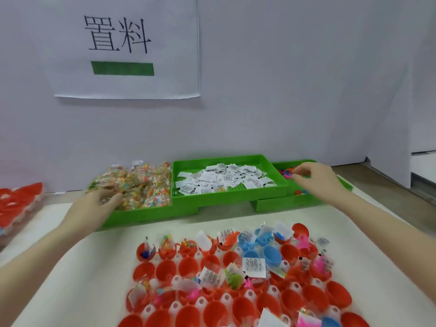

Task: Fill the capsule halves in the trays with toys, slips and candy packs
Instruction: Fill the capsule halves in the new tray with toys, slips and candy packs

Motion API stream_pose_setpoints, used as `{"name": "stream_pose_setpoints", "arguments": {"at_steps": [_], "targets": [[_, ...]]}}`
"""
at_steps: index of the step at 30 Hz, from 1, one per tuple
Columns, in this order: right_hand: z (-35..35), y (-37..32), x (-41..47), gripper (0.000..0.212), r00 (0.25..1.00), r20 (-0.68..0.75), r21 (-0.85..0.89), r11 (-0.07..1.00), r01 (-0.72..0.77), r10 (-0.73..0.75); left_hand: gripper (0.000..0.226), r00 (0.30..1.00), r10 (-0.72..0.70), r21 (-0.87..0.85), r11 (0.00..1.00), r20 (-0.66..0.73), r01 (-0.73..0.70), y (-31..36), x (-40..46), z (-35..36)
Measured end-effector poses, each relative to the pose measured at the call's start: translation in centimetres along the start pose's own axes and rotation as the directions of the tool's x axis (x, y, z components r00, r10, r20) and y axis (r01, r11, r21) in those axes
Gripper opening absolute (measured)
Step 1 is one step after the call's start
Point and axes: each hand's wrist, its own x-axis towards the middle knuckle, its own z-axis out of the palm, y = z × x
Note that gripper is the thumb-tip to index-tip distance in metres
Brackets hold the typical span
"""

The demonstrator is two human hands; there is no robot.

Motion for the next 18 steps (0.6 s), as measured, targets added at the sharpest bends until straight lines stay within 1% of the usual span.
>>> {"name": "stream_pose_setpoints", "arguments": {"at_steps": [2,4,6,7,8,11,13,14,16,18], "targets": [[1.6,1.3,2.6,0.037,0.993,0.08,-0.092,0.993,-0.079,0.087,0.047,0.997,-0.053,0.122,0.992,0.057,0.046,-0.5,1.1,0.7],[2.8,2.1,4.0,0.05,0.967,0.176,-0.171,0.973,-0.153,0.183,0.049,0.993,-0.092,0.19,0.979,0.081,0.075,-0.6,1.8,1.4],[3.7,2.6,4.5,0.054,0.932,0.25,-0.209,0.955,-0.212,0.262,0.042,0.994,-0.109,0.186,0.977,0.023,0.103,-0.5,2.1,1.9],[4.0,2.7,4.5,0.051,0.926,0.249,-0.216,0.948,-0.232,0.284,0.038,0.993,-0.115,0.16,0.98,-0.028,0.118,-0.4,2.2,2.0],[4.2,2.9,4.6,0.047,0.93,0.219,-0.213,0.945,-0.249,0.295,0.035,0.989,-0.123,0.126,0.983,-0.079,0.132,-0.3,2.2,2.1],[4.7,3.0,4.7,0.026,0.958,0.071,-0.077,0.959,-0.272,0.278,0.033,0.971,-0.108,0.07,0.99,-0.213,0.126,-0.2,2.0,2.1],[4.8,2.7,4.7,0.015,0.969,0.032,0.039,0.969,-0.245,0.244,0.032,0.955,-0.093,0.02,0.994,-0.28,0.103,-0.2,1.6,2.1],[4.8,2.5,4.7,0.015,0.976,0.039,0.099,0.971,-0.218,0.216,0.031,0.946,-0.099,-0.026,0.995,-0.31,0.096,-0.2,1.3,2.2],[4.8,1.8,4.5,0.028,0.984,0.114,0.174,0.973,-0.152,0.134,0.03,0.921,-0.125,-0.138,0.987,-0.37,0.079,-0.3,0.7,2.1],[4.5,1.2,4.5,0.034,0.971,0.233,0.138,0.987,-0.077,0.043,0.028,0.897,-0.145,-0.268,0.963,-0.417,0.031,-0.2,-0.3,1.8]]}}
